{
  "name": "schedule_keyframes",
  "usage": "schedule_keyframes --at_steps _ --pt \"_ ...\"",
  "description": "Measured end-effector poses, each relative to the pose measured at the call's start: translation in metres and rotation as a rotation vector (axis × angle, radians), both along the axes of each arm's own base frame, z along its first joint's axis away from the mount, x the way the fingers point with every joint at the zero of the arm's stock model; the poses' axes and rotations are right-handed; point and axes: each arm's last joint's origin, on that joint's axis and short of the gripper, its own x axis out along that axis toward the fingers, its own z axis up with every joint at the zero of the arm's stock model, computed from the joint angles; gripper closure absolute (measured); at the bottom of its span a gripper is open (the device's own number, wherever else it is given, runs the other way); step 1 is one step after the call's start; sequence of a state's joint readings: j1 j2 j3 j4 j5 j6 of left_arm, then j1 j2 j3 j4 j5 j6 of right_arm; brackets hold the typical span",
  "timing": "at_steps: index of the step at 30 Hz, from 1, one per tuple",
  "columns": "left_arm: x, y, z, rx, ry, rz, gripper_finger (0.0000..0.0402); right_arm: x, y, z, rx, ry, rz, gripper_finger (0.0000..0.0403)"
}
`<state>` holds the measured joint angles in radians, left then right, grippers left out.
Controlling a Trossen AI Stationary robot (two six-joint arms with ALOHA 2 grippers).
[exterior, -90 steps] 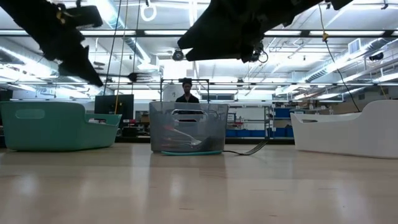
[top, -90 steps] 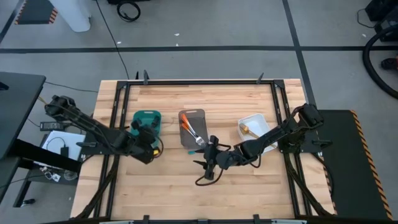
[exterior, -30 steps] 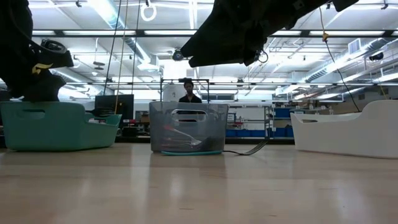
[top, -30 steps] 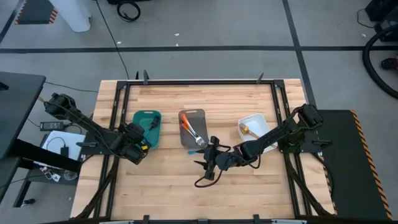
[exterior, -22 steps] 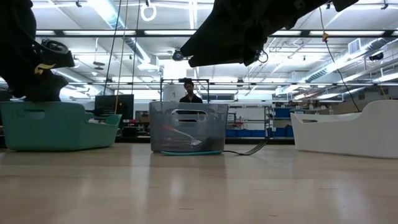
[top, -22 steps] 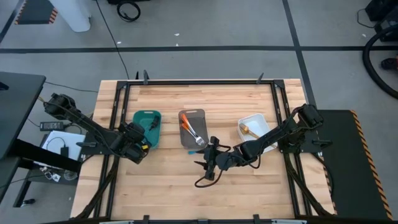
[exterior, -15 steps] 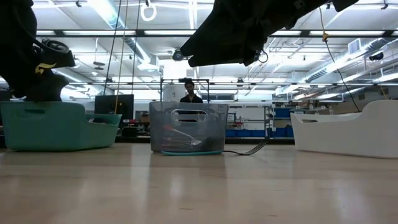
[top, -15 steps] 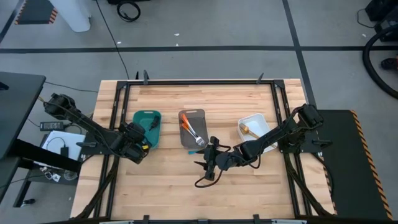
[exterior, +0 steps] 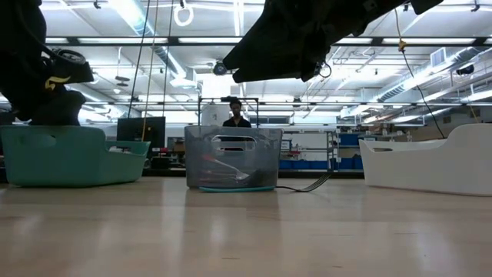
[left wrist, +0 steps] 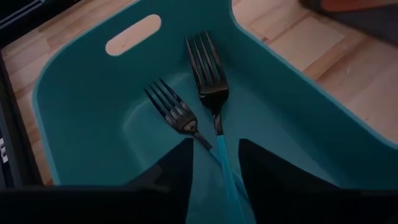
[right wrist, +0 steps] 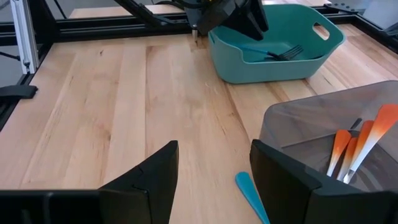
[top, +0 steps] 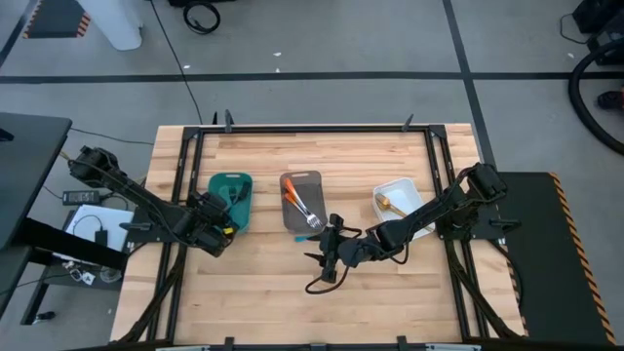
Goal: Sort silverware by color (type)
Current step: Adjust the black bin
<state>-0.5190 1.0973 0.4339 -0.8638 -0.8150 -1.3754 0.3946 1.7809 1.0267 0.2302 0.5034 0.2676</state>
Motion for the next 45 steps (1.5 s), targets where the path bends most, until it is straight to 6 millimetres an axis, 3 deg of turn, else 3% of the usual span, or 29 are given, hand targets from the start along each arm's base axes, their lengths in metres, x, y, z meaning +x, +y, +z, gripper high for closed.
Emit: schedule_keyframes --at_steps 4,15,31,45 --pt "0.003 -0.002 0.004 0.005 0.002 -0.020 0.0256 0.000 0.000 0.000 0.000 0.001 0.001 0.0199" --pt "0.025 -0.013 0.038 0.099 -0.035 -0.165 0.0256 -0.002 -0.001 -0.004 -0.012 0.043 0.005 0.0199" --pt "0.045 -0.025 0.048 0.058 -0.153 -0.297 0.0256 -0.009 -0.012 -0.018 -0.010 0.214 -0.021 0.0207" --pt "0.067 -0.041 0.066 0.098 -0.255 -0.610 0.0256 -0.014 -0.016 -0.025 -0.133 0.342 0.081 0.0217"
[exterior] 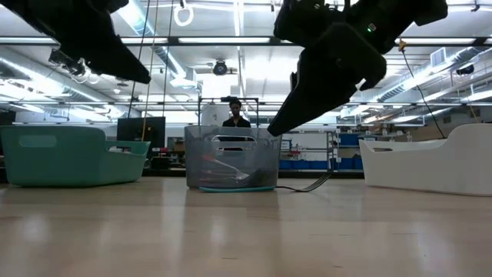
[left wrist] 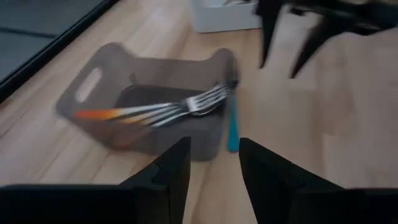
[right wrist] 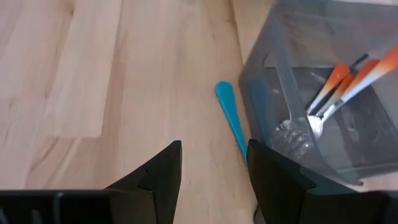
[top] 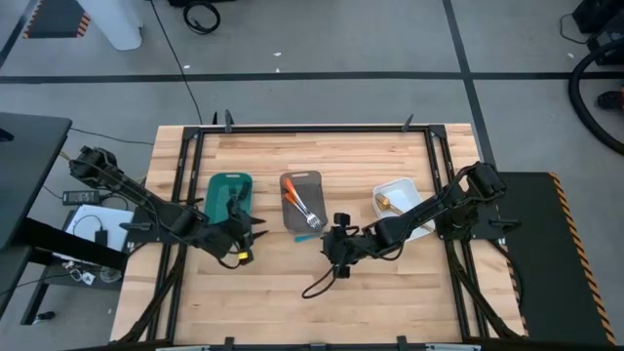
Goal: Sort silverware by color (type)
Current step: Adjust the black bin
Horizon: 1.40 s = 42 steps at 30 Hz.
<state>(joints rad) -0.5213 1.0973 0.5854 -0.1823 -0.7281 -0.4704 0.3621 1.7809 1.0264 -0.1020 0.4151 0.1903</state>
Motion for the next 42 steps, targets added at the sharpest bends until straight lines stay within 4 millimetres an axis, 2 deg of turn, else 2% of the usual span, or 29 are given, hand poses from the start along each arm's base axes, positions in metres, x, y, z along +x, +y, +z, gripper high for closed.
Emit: schedule_keyframes --at_steps 6,15,20,25,31,42 --pt "0.007 -0.008 0.002 -0.023 -0.020 -0.132 0.0256 0.003 -0.007 0.000 0.018 0.026 0.068 0.0217" --pt "0.009 -0.036 0.006 0.003 -0.108 -0.331 0.0256 0.007 -0.016 -0.001 0.106 0.052 0.137 0.0218" --pt "0.009 -0.038 0.008 0.000 -0.132 -0.332 0.0256 0.009 -0.020 0.000 0.117 0.044 0.138 0.0217" --pt "0.011 -0.038 0.011 -0.003 -0.163 -0.315 0.0256 0.010 -0.025 -0.001 0.224 0.065 0.147 0.0217" --pt "0.012 -0.039 0.013 -0.015 -0.193 -0.305 0.0256 0.009 -0.029 -0.003 0.151 0.080 0.107 0.0218" --pt "0.014 -0.039 0.018 -0.007 -0.242 -0.310 0.0256 0.017 -0.036 -0.036 0.077 0.134 0.033 0.0218"
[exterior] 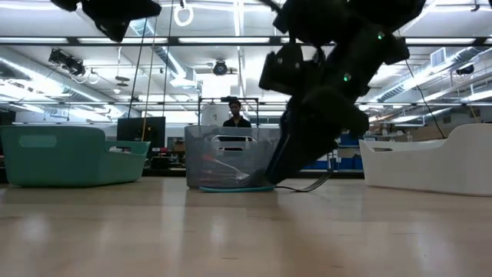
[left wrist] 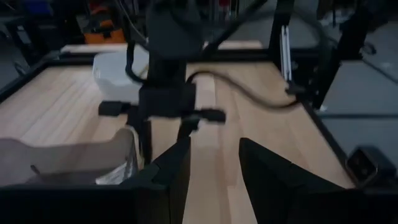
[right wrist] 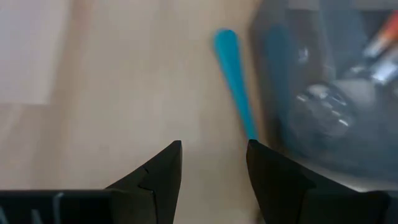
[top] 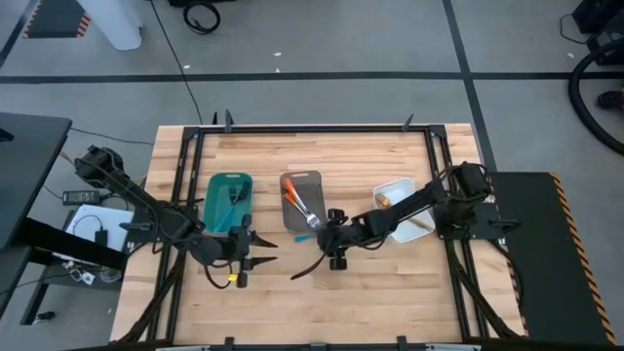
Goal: Sort silverware by color (type)
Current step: Adjust the black bin
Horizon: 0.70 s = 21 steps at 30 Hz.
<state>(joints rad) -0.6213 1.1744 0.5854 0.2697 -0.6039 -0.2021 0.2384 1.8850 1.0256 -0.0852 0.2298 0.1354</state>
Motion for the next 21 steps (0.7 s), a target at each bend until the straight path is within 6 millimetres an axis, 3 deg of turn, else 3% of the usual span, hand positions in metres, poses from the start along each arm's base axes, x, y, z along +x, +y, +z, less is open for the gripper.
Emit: schedule_keyframes --at_steps 21 --pt "0.004 -0.001 0.016 0.103 -0.144 -0.051 0.0256 0.005 -0.029 -0.003 -0.059 -0.002 -0.141 0.0219"
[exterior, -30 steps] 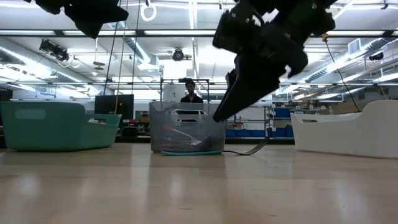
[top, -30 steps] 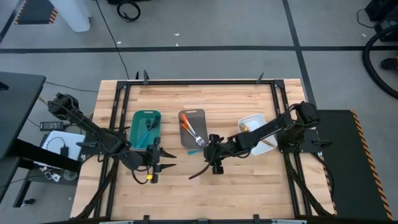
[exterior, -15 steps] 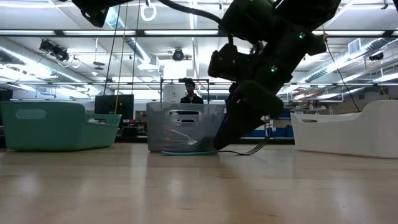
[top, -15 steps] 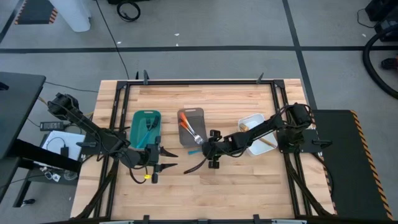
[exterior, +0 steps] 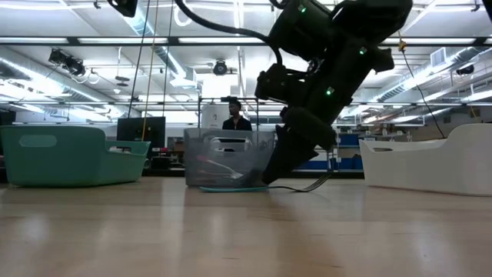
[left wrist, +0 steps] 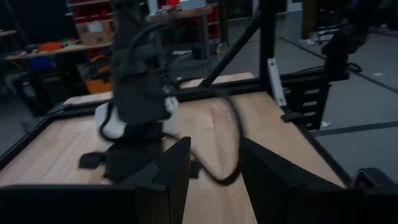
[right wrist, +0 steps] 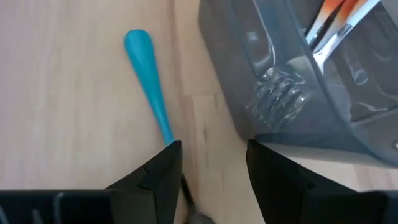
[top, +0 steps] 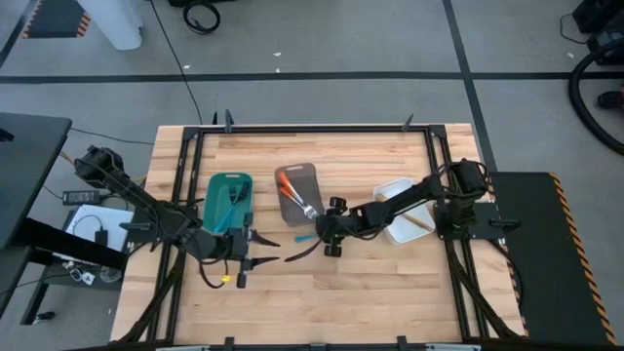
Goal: Sort silverware by color (type)
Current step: Adjust the black bin, then put the blue fork into the green bin
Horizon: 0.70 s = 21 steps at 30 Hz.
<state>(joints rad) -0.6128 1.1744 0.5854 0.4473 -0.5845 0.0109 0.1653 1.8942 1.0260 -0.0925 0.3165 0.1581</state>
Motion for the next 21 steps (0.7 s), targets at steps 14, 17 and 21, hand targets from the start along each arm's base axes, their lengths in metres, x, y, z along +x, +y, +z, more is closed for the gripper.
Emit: schedule_keyframes --at_steps 14,17,21 --pt "-0.0002 -0.0041 0.0020 0.094 -0.021 -0.151 0.0256 0.0000 -0.0089 -0.0074 0.076 0.019 0.026 0.0219" --pt "-0.0001 -0.0042 0.0022 0.098 -0.024 -0.151 0.0256 0.0001 -0.0080 -0.0078 0.076 0.018 0.027 0.0219" --pt "-0.0001 -0.0041 0.0021 0.097 -0.023 -0.151 0.0256 -0.0003 -0.0061 -0.0082 0.075 0.019 0.030 0.0219"
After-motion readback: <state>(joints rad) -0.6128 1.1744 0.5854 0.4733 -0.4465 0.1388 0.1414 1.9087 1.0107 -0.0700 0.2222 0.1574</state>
